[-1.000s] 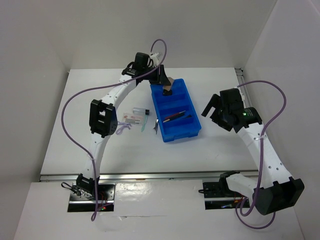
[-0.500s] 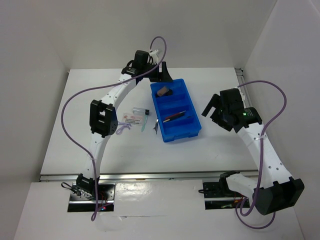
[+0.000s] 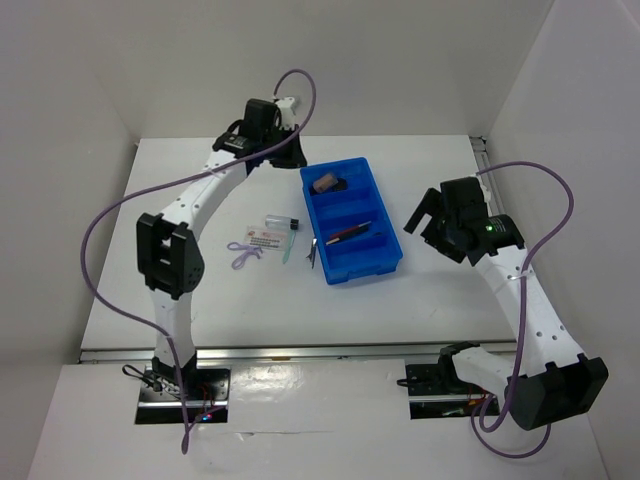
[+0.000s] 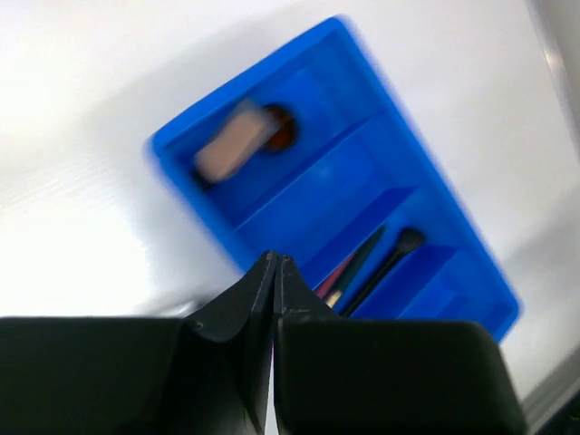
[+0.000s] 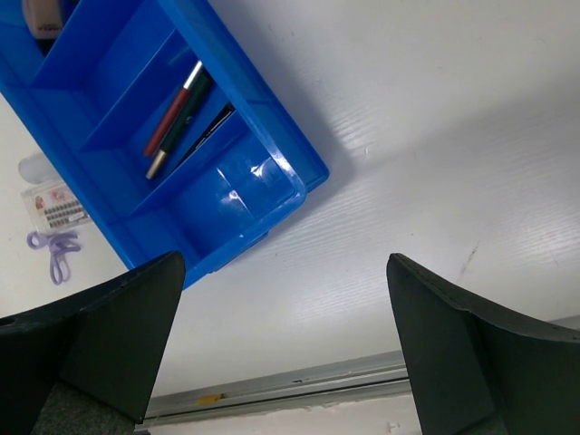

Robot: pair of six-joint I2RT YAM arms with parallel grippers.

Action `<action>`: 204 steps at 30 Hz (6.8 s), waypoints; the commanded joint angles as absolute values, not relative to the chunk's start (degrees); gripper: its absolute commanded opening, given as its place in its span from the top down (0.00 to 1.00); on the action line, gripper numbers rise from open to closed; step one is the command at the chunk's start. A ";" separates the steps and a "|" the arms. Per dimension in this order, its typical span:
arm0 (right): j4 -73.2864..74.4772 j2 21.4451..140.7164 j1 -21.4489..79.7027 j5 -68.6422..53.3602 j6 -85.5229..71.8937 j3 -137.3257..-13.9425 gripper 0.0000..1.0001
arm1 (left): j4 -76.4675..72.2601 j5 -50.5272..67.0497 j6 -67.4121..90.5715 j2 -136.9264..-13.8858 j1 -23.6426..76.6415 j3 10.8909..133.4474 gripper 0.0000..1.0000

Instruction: Organize the makeup

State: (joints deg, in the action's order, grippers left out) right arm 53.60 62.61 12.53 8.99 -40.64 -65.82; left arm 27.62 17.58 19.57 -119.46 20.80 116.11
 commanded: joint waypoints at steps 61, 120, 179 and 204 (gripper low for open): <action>51.42 61.17 12.04 6.42 -39.37 -64.16 0.00 | 48.16 -5.89 63.37 -131.31 19.60 110.04 0.37; 51.50 61.17 7.38 6.50 -36.91 -58.80 0.00 | 12.22 13.97 3.25 -140.80 27.25 133.33 0.38; 47.20 58.18 6.86 -0.26 -35.33 -56.69 0.00 | 41.22 -12.92 30.07 -100.11 21.97 76.11 0.41; 47.20 58.71 6.86 0.26 -35.33 -57.21 0.00 | 38.85 -13.54 28.48 -107.31 21.97 77.87 0.60</action>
State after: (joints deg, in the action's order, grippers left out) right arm 49.87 58.94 7.20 0.16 -36.10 -56.86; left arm 39.13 -12.82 29.82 -106.76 22.04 76.27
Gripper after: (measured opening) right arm 0.999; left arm 0.401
